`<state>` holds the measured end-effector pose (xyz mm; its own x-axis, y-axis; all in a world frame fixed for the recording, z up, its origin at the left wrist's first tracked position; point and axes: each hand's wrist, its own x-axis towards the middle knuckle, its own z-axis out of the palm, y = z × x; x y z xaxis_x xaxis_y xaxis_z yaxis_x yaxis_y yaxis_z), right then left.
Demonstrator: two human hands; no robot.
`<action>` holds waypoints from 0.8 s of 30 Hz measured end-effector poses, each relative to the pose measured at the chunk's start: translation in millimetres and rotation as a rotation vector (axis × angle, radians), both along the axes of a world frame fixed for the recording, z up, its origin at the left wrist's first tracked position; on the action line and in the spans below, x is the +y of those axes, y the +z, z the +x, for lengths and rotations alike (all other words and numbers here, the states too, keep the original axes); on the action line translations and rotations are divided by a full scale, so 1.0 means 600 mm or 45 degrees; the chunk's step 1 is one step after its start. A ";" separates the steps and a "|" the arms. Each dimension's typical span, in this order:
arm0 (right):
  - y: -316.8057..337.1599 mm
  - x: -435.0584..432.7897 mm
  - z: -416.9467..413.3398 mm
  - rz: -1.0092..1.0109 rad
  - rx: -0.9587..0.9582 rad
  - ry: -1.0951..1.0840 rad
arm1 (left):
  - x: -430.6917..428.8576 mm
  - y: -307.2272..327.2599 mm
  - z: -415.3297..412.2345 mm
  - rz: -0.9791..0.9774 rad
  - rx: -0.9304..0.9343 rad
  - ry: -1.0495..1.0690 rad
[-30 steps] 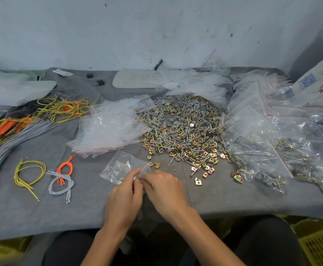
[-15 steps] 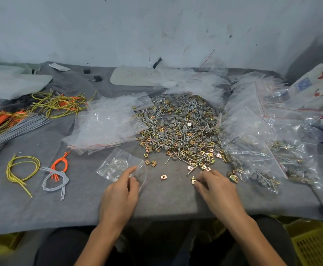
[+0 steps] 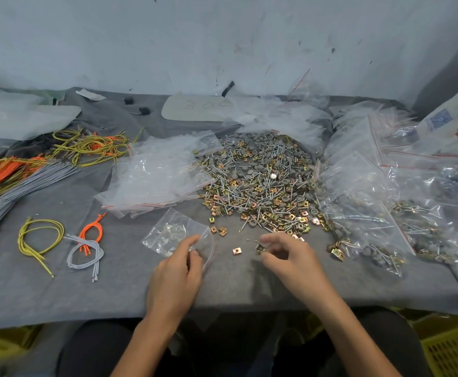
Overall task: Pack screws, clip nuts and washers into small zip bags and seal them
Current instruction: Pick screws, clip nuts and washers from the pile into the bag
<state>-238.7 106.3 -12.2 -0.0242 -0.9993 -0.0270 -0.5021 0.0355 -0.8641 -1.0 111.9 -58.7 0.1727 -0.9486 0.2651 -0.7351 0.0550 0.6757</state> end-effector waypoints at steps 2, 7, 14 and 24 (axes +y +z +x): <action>0.002 -0.003 0.029 0.031 -0.075 0.086 | 0.000 0.002 -0.001 0.009 -0.005 -0.004; 0.002 -0.018 0.111 0.048 -0.142 0.144 | 0.002 0.006 -0.001 0.023 -0.022 -0.019; 0.000 -0.034 0.167 -0.063 0.347 0.166 | 0.005 0.000 0.003 -0.017 0.057 -0.061; -0.012 -0.023 0.178 -0.164 0.728 0.224 | 0.008 0.004 0.000 -0.048 0.076 -0.057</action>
<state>-131.8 92.4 -19.2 0.1661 -0.9841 0.0626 -0.8767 -0.1764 -0.4476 -1.3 116.7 -56.2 0.1470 -0.9453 0.2913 -0.6901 0.1130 0.7149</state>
